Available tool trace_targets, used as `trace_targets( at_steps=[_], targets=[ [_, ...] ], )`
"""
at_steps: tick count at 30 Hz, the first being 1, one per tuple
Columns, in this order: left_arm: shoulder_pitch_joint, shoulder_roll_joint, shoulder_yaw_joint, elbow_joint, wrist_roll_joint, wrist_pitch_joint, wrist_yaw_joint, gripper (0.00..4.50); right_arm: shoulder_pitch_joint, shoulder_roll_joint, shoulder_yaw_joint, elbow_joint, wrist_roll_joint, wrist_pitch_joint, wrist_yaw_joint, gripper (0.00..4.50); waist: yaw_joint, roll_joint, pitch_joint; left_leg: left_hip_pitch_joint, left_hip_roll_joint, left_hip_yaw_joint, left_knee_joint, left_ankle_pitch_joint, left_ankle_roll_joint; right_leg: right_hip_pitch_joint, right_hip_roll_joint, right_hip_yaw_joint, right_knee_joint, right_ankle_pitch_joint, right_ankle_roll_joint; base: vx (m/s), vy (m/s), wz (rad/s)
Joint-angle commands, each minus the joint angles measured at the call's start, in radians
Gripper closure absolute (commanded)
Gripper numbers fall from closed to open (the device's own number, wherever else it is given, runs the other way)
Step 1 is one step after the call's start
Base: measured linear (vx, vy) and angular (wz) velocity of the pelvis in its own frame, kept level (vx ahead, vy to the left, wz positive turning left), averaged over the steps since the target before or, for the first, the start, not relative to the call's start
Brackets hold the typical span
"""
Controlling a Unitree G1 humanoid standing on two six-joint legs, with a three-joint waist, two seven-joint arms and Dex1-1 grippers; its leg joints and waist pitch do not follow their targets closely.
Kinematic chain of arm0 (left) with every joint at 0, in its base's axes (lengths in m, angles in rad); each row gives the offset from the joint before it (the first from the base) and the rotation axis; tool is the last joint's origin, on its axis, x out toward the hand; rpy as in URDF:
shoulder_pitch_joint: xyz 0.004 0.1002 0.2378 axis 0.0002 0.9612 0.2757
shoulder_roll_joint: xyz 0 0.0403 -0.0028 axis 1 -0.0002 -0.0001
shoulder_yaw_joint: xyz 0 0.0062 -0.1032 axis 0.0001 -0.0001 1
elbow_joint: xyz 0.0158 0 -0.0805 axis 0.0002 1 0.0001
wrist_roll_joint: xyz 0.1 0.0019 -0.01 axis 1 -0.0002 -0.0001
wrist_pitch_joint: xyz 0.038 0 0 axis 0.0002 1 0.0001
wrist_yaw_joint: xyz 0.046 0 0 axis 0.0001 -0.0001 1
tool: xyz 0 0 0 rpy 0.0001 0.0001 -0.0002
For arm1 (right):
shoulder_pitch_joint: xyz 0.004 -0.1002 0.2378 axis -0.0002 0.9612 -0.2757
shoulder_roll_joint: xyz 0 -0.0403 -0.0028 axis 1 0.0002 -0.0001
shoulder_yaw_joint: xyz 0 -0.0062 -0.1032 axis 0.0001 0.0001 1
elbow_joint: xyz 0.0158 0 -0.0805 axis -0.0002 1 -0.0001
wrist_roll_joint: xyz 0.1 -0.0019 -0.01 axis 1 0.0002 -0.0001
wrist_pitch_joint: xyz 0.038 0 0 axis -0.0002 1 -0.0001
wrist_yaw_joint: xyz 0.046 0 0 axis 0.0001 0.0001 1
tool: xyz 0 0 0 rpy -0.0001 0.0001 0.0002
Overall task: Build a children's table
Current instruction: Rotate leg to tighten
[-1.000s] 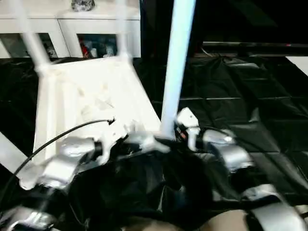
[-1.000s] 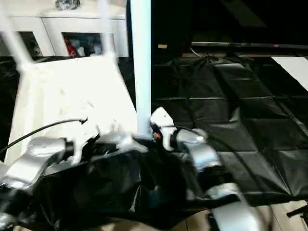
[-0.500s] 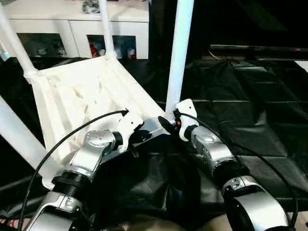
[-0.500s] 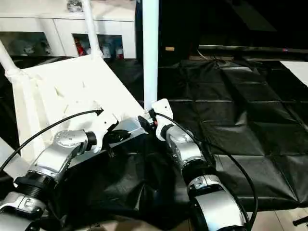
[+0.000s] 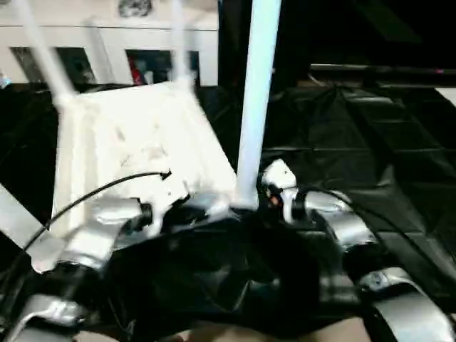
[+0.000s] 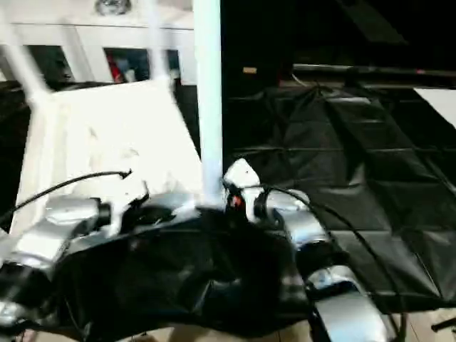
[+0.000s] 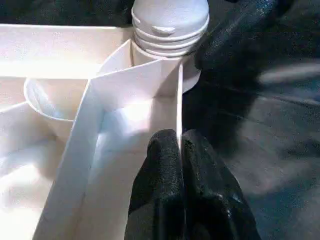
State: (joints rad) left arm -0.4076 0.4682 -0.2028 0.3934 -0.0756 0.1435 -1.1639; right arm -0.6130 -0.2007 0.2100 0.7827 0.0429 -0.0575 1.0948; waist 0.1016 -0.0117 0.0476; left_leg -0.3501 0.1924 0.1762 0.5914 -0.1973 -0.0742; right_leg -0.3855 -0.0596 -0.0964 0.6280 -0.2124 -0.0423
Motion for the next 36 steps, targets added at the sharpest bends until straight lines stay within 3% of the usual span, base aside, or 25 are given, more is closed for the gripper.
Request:
trace_targets(
  at_steps=[1, 5, 9, 18, 23, 26, 28, 30, 31, 36],
  targets=[
    [0.008, 0.0, -0.021, -0.034, -0.043, -0.009, -0.066, 4.5, 0.021, -0.003, 0.049, -0.039, 0.002, 0.001, 0.097, 0.47, 0.003, 0.0, -0.055, 0.0, 0.055, -0.015, -0.068, -0.133, 0.069, 0.046, -0.1, 0.069, -0.079, -0.185, -0.178, 0.0, 0.0, 0.0],
    [0.02, 0.04, -0.019, -0.047, -0.07, 0.006, -0.14, 4.5, 0.029, -0.025, 0.059, -0.071, 0.015, 0.015, 0.139, 0.47, 0.003, 0.001, -0.055, 0.001, 0.054, -0.015, -0.069, -0.129, 0.067, 0.046, -0.098, 0.069, -0.076, -0.161, -0.187, 0.0, 0.0, 0.0],
    [0.023, 0.056, -0.019, -0.048, -0.08, 0.015, -0.178, 4.5, 0.035, -0.026, 0.067, -0.094, 0.022, 0.033, 0.174, 0.81, 0.002, -0.001, -0.055, 0.002, 0.053, -0.015, -0.069, -0.134, 0.057, 0.047, -0.099, 0.071, -0.077, -0.169, -0.19, 0.0, 0.0, 0.0],
    [0.028, 0.061, -0.014, -0.053, -0.096, 0.032, -0.194, 4.5, 0.055, -0.018, 0.072, -0.134, 0.039, 0.067, 0.21, 1.61, 0.006, -0.002, -0.054, 0.003, 0.055, -0.014, -0.07, -0.135, 0.054, 0.046, -0.101, 0.071, -0.078, -0.169, -0.191, 0.0, 0.0, 0.0],
    [0.025, 0.035, 0.001, -0.055, -0.1, 0.032, -0.157, 4.5, 0.064, -0.005, 0.066, -0.142, 0.051, 0.097, 0.192, 1.75, 0.007, -0.005, -0.054, 0.003, 0.054, -0.014, -0.071, -0.129, 0.053, 0.045, -0.1, 0.072, -0.078, -0.175, -0.185, 0.0, 0.0, 0.0],
    [0.0, -0.021, 0.02, -0.031, -0.066, 0.048, -0.03, 4.5, 0.06, 0.05, 0.027, -0.101, 0.047, 0.131, 0.045, 1.77, 0.006, -0.007, -0.05, 0.003, 0.054, -0.017, -0.074, -0.146, 0.04, 0.045, -0.104, 0.072, -0.084, -0.215, -0.175, 0.0, 0.0, 0.0],
    [-0.02, -0.06, 0.028, -0.012, -0.045, 0.055, 0.051, 4.5, 0.051, 0.09, 0.001, -0.059, 0.034, 0.124, -0.067, 1.78, -0.001, -0.007, -0.044, 0.009, 0.052, -0.018, -0.078, -0.192, 0.016, 0.039, -0.107, 0.073, -0.1, -0.337, -0.148, 0.0, 0.0, 0.0],
    [-0.051, -0.117, 0.016, 0.012, -0.002, 0.063, 0.151, 4.5, 0.023, 0.157, -0.041, 0.027, 0.019, 0.121, -0.273, 1.78, -0.005, -0.008, -0.046, 0.009, 0.05, -0.019, -0.078, -0.188, 0.006, 0.039, -0.108, 0.074, -0.102, -0.368, -0.135, 0.0, 0.0, 0.0],
    [-0.053, -0.12, 0.014, 0.013, 0.001, 0.063, 0.156, 4.5, 0.022, 0.161, -0.044, 0.032, 0.018, 0.121, -0.284, 1.78, -0.009, -0.008, -0.044, 0.011, 0.047, -0.02, -0.078, -0.196, 0.0, 0.037, -0.107, 0.073, -0.107, -0.396, -0.127, 0.0, 0.0, 0.0],
    [-0.088, -0.196, -0.007, 0.041, 0.033, 0.076, 0.246, 4.5, -0.014, 0.236, -0.075, 0.096, 0.004, 0.127, -0.477, 1.78, -0.013, -0.007, -0.047, 0.008, 0.048, -0.02, -0.078, -0.186, 0.006, 0.038, -0.105, 0.074, -0.104, -0.366, -0.118, 0.0, 0.0, 0.0]
  ],
)
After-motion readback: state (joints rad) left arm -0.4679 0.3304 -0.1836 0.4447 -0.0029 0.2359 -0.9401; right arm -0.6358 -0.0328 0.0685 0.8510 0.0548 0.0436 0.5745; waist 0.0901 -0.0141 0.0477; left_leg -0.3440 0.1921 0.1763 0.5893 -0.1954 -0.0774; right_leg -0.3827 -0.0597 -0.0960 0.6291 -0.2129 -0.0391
